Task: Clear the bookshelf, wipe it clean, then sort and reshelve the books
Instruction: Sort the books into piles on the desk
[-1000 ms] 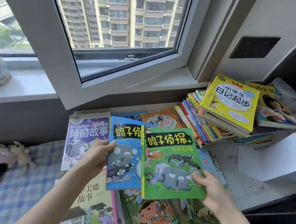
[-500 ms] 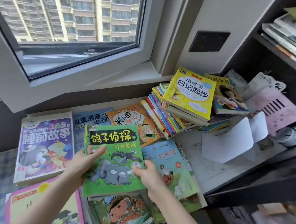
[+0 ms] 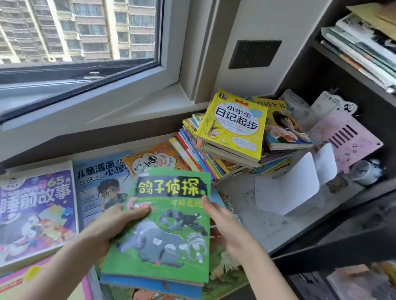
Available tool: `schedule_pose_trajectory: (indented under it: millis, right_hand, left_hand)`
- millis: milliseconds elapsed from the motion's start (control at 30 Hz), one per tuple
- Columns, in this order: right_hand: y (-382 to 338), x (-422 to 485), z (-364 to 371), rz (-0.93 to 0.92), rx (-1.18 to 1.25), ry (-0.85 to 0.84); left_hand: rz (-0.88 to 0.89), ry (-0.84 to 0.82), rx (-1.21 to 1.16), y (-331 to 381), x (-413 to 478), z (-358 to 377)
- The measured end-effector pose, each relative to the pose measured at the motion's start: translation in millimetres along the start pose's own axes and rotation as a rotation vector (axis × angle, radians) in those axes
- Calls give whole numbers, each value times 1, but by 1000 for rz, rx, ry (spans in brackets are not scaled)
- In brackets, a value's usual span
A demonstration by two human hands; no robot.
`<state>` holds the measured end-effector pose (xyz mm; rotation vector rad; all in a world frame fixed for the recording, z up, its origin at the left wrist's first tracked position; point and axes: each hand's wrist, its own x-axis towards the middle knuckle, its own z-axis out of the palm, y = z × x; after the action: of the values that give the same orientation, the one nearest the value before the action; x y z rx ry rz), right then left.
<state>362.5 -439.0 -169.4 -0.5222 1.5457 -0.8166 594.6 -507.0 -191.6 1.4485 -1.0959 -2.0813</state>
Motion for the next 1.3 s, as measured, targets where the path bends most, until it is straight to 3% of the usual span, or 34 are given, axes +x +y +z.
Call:
schedule_pose_trajectory:
  millis: [167,367,633,833,1033,1300]
  right_hand:
    - [20,10,-20,12,84,132]
    - [30,16,-25,-138,62,221]
    - [15,1,11,-430,-143,88]
    - [31,10,43,-384,-362,-58]
    - [37,10,52,-346,-321,41]
    - [58,-76,8,-519,-183,197]
  left_hand:
    - [-59,-120,-13,1,16,28]
    - [-14,-27,67,-4,20,39]
    - [192,111,161,-3,-6,1]
    - [213,216,288,-26,-13,-21]
    - [275,280,304,-22,-18,-19]
    - [388,-20,614,0,-55,18]
